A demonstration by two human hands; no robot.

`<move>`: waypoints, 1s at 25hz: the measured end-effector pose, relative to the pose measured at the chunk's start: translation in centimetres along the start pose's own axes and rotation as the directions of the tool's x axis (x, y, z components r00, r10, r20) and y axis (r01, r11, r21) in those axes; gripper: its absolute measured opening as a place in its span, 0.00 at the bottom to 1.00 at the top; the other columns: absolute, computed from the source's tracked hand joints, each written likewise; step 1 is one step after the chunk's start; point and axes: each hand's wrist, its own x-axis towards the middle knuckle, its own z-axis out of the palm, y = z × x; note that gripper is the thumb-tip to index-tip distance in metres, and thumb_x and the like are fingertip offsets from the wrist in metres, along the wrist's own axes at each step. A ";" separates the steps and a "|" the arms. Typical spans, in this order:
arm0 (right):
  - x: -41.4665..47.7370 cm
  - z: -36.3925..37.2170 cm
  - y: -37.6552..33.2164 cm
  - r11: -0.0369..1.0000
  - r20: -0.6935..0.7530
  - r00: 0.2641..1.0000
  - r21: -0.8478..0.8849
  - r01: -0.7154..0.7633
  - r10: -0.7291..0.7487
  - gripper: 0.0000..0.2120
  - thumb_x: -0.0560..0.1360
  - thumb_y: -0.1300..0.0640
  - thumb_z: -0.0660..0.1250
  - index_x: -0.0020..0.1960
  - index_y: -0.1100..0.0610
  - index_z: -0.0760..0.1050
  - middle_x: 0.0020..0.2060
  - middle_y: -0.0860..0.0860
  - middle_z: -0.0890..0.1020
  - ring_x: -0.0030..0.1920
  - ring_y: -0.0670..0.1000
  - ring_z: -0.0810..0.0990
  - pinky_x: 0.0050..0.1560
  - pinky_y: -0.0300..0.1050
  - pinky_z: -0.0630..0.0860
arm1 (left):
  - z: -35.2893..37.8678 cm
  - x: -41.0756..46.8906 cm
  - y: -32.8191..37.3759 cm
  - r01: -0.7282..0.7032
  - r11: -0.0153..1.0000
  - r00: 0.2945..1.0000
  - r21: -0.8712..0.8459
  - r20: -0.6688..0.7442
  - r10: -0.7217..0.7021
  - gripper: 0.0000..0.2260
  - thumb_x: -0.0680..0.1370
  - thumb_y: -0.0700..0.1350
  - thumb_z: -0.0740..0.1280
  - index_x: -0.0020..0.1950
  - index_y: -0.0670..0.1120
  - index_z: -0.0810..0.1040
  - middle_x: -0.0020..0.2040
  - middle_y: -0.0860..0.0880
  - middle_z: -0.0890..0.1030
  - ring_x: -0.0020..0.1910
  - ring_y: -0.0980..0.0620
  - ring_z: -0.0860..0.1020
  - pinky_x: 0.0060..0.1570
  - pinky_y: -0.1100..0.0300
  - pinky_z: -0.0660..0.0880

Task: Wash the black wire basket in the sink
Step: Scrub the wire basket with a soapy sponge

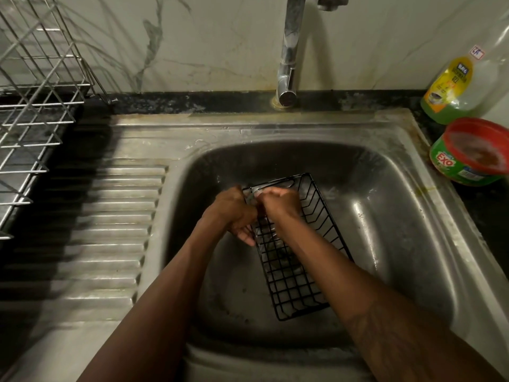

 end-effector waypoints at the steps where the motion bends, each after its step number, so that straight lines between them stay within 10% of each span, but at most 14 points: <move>1: -0.2 -0.1 -0.8 0.926 0.063 0.981 0.325 -0.193 0.183 0.06 0.75 0.69 0.69 0.44 0.60 0.82 0.41 0.54 0.85 0.43 0.50 0.83 0.46 0.38 0.81 | 0.0 0.0 0.0 -0.003 0.999 1.000 -0.032 -0.001 0.003 0.29 0.74 0.34 0.72 0.69 0.51 0.63 0.45 0.35 0.83 0.37 0.37 0.86 0.43 0.42 0.83; 4: 0.1 -1.4 -2.6 0.431 0.137 0.900 0.841 -0.327 0.415 0.04 0.78 0.72 0.66 0.50 0.66 0.78 0.52 0.61 0.81 0.50 0.53 0.83 0.53 0.42 0.83 | -0.1 0.3 -0.2 0.009 0.997 1.000 -0.079 0.018 -0.007 0.37 0.74 0.31 0.70 0.74 0.56 0.58 0.50 0.32 0.82 0.37 0.35 0.85 0.41 0.40 0.83; 6: 0.4 -3.0 -3.1 0.357 0.047 0.883 0.904 -0.237 0.467 0.03 0.78 0.70 0.67 0.48 0.64 0.77 0.52 0.60 0.80 0.47 0.51 0.83 0.46 0.38 0.83 | 0.1 0.4 -0.2 0.017 0.995 0.999 -0.094 0.033 -0.014 0.39 0.75 0.31 0.70 0.76 0.58 0.57 0.54 0.31 0.81 0.37 0.35 0.85 0.38 0.41 0.83; 11: 0.0 -3.3 -2.4 0.525 -0.070 0.869 0.819 -0.231 0.491 0.05 0.77 0.69 0.70 0.44 0.62 0.78 0.46 0.58 0.83 0.38 0.48 0.84 0.40 0.36 0.82 | 0.4 0.4 0.0 0.039 0.994 0.997 -0.101 0.063 -0.033 0.43 0.75 0.30 0.69 0.78 0.60 0.52 0.53 0.30 0.81 0.38 0.34 0.85 0.35 0.44 0.83; 16: -1.2 -0.2 -0.7 0.898 -0.102 0.964 0.398 -0.188 0.247 0.08 0.72 0.68 0.75 0.49 0.60 0.83 0.44 0.55 0.87 0.42 0.51 0.86 0.39 0.39 0.82 | 0.2 0.4 -0.4 -0.048 0.999 0.999 -0.018 -0.003 0.048 0.34 0.67 0.34 0.75 0.70 0.49 0.67 0.50 0.38 0.82 0.43 0.37 0.86 0.43 0.44 0.84; 21: -1.1 1.3 -0.3 0.906 -0.121 0.944 0.341 -0.251 0.307 0.08 0.72 0.65 0.75 0.48 0.57 0.82 0.44 0.53 0.86 0.45 0.52 0.85 0.48 0.47 0.84 | 0.2 0.0 -0.4 -0.123 0.992 0.992 0.009 -0.020 0.123 0.35 0.68 0.36 0.76 0.71 0.53 0.68 0.54 0.40 0.82 0.44 0.40 0.86 0.43 0.44 0.84; 25: -0.9 1.0 0.7 0.893 -0.138 0.909 0.293 -0.342 0.394 0.07 0.72 0.65 0.77 0.48 0.57 0.82 0.41 0.52 0.86 0.40 0.49 0.85 0.36 0.42 0.82 | 0.2 -0.4 0.1 -0.025 0.990 0.998 -0.139 0.057 0.033 0.46 0.72 0.30 0.73 0.80 0.59 0.55 0.60 0.34 0.79 0.38 0.37 0.85 0.43 0.39 0.82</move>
